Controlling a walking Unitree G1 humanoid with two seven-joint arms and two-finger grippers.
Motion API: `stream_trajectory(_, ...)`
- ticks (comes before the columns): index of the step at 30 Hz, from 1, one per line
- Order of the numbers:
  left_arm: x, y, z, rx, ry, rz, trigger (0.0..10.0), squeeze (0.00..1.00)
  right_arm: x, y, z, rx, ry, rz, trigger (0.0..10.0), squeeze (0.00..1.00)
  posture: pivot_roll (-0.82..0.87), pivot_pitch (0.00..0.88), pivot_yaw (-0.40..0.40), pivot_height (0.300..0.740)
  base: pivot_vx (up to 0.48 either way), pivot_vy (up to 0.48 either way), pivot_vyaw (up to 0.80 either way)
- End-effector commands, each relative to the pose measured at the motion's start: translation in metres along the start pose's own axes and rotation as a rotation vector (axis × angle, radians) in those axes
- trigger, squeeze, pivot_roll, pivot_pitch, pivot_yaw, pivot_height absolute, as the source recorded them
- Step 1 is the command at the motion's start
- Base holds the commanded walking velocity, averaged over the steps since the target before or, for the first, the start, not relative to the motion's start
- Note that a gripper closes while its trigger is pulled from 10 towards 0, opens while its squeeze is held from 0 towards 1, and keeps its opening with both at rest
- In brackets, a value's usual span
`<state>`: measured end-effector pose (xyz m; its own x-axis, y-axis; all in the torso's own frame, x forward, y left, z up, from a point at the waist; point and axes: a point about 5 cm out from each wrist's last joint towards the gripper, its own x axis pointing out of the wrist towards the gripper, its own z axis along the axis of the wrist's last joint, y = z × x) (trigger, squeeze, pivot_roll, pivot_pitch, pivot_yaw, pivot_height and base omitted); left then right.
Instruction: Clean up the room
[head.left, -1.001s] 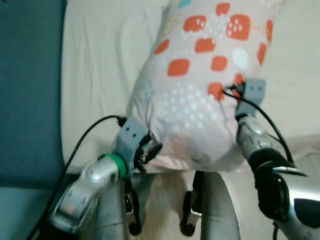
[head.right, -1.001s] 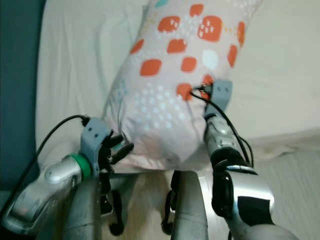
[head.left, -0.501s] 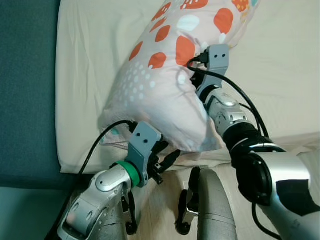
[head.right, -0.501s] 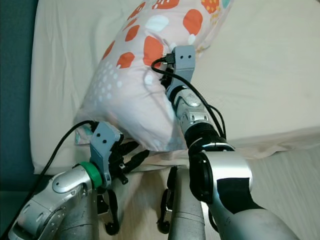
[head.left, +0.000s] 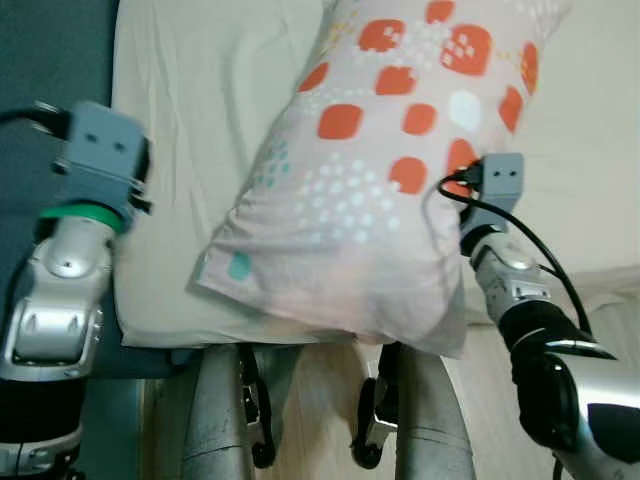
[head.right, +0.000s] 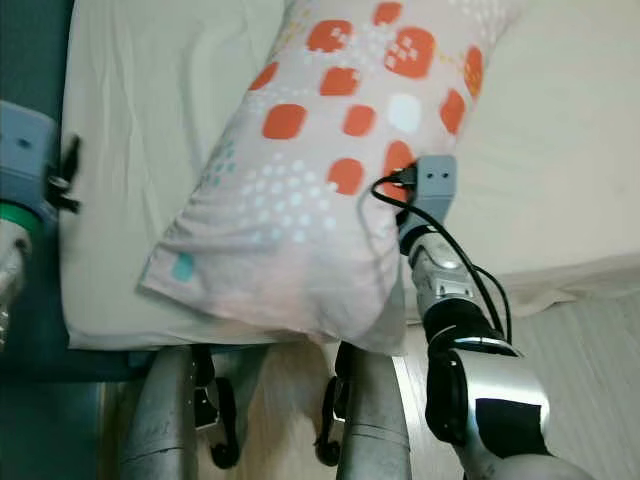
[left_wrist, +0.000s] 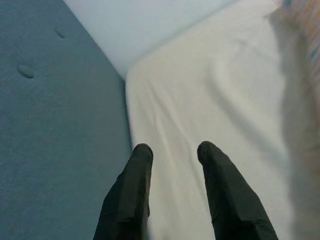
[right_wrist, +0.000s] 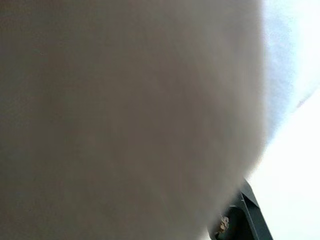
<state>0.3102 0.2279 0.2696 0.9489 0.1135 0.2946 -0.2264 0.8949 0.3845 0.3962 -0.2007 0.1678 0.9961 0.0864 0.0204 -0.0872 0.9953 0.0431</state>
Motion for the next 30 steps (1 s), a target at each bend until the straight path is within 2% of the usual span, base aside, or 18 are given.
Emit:
stream_trajectory(1, -0.001, 0.009, 0.014, -0.100, -0.059, 0.037, 10.0, 0.00, 0.006, 0.010, 0.011, -0.007, -0.036, 0.051, 10.0, 0.00, 0.11, 0.279, 0.078, 0.603, 0.000, 0.000, 0.00)
stream_trajectory(6, 0.001, 0.013, 0.045, -0.304, -0.150, 0.002, 10.0, 0.00, 0.019, 0.041, 0.038, 0.002, -0.098, 0.183, 10.0, 0.00, 0.15, 0.252, 0.045, 0.603, 0.000, 0.000, 0.00)
stream_trajectory(8, -0.001, 0.012, 0.079, -0.419, -0.265, -0.073, 10.0, 0.00, 0.027, 0.088, 0.066, 0.011, -0.173, 0.386, 10.0, 0.00, 0.16, 0.238, 0.025, 0.603, 0.000, 0.000, 0.00)
stream_trajectory(9, -0.001, 0.012, 0.079, -0.419, -0.265, -0.073, 10.0, 0.00, 0.027, 0.088, 0.066, 0.011, -0.173, 0.386, 10.0, 0.00, 0.16, 0.238, 0.025, 0.603, 0.000, 0.000, 0.00)
stream_trajectory(10, -0.002, 0.013, 0.094, -0.443, -0.323, -0.100, 10.0, 0.00, 0.028, 0.114, 0.080, 0.016, -0.214, 0.506, 10.0, 0.00, 0.17, 0.231, 0.014, 0.603, 0.000, 0.000, 0.00)
stream_trajectory(11, -0.002, 0.013, 0.094, -0.443, -0.323, -0.100, 10.0, 0.00, 0.028, 0.114, 0.080, 0.016, -0.214, 0.506, 10.0, 0.00, 0.17, 0.231, 0.014, 0.603, 0.000, 0.000, 0.00)
stream_trajectory(12, -0.003, 0.015, 0.114, -0.455, -0.396, -0.128, 10.0, 0.00, 0.025, 0.144, 0.094, 0.019, -0.263, 0.645, 10.0, 0.00, 0.18, 0.222, 0.004, 0.603, 0.000, 0.000, 0.00)
stream_trajectory(13, -0.003, 0.015, 0.114, -0.455, -0.396, -0.128, 10.0, 0.00, 0.025, 0.144, 0.094, 0.019, -0.263, 0.645, 10.0, 0.00, 0.18, 0.222, 0.004, 0.603, 0.000, 0.000, 0.00)
stream_trajectory(14, -0.003, 0.022, 0.133, -0.466, -0.470, -0.140, 10.0, 0.00, 0.019, 0.174, 0.108, 0.017, -0.316, 0.785, 10.0, 0.00, 0.18, 0.215, -0.001, 0.603, 0.000, 0.000, 0.00)
stream_trajectory(15, -0.003, 0.022, 0.133, -0.466, -0.470, -0.140, 10.0, 0.00, 0.019, 0.174, 0.108, 0.017, -0.316, 0.785, 10.0, 0.00, 0.18, 0.215, -0.001, 0.603, 0.000, 0.000, 0.00)
stream_trajectory(16, -0.002, 0.030, 0.150, -0.481, -0.533, -0.142, 10.0, 0.00, 0.011, 0.200, 0.119, 0.009, -0.368, 0.908, 10.0, 0.00, 0.18, 0.209, 0.000, 0.603, 0.000, 0.000, 0.00)
stream_trajectory(17, -0.002, 0.030, 0.150, -0.481, -0.533, -0.142, 10.0, 0.00, 0.011, 0.200, 0.119, 0.009, -0.368, 0.908, 10.0, 0.00, 0.18, 0.209, 0.000, 0.603, 0.000, 0.000, 0.00)
stream_trajectory(18, -0.001, 0.045, 0.170, -0.498, -0.610, -0.136, 10.0, 0.00, -0.010, 0.233, 0.129, -0.021, -0.453, 1.128, 10.0, 0.00, 0.18, 0.198, -0.003, 0.603, 0.000, 0.000, 0.00)
stream_trajectory(20, -0.001, 0.045, 0.170, -0.498, -0.610, -0.136, 10.0, 0.00, -0.010, 0.233, 0.129, -0.021, -0.453, 1.128, 10.0, 0.00, 0.18, 0.198, -0.003, 0.603, 0.000, 0.000, 0.00)
stream_trajectory(21, -0.001, 0.055, 0.183, -0.507, -0.659, -0.128, 10.0, 0.00, -0.027, 0.251, 0.133, -0.041, -0.519, 1.274, 10.0, 0.00, 0.18, 0.194, -0.006, 0.603, 0.000, 0.000, 0.00)
stream_trajectory(24, -0.002, 0.066, 0.192, -0.529, -0.692, -0.116, 10.0, 0.00, -0.042, 0.250, 0.126, -0.012, -0.559, 1.351, 10.0, 0.00, 0.17, 0.192, -0.001, 0.603, 0.000, 0.000, 0.00)
stream_trajectory(29, 0.005, 0.059, 0.178, -0.542, -0.615, -0.148, 10.0, 0.00, -0.030, 0.198, 0.078, 0.043, -0.437, 1.119, 10.0, 0.00, 0.13, 0.183, 0.019, 0.603, 0.000, 0.000, 0.00)
stream_trajectory(30, 0.005, 0.059, 0.178, -0.542, -0.615, -0.148, 10.0, 0.00, -0.030, 0.198, 0.078, 0.043, -0.437, 1.119, 10.0, 0.00, 0.13, 0.183, 0.019, 0.603, 0.000, 0.000, 0.00)
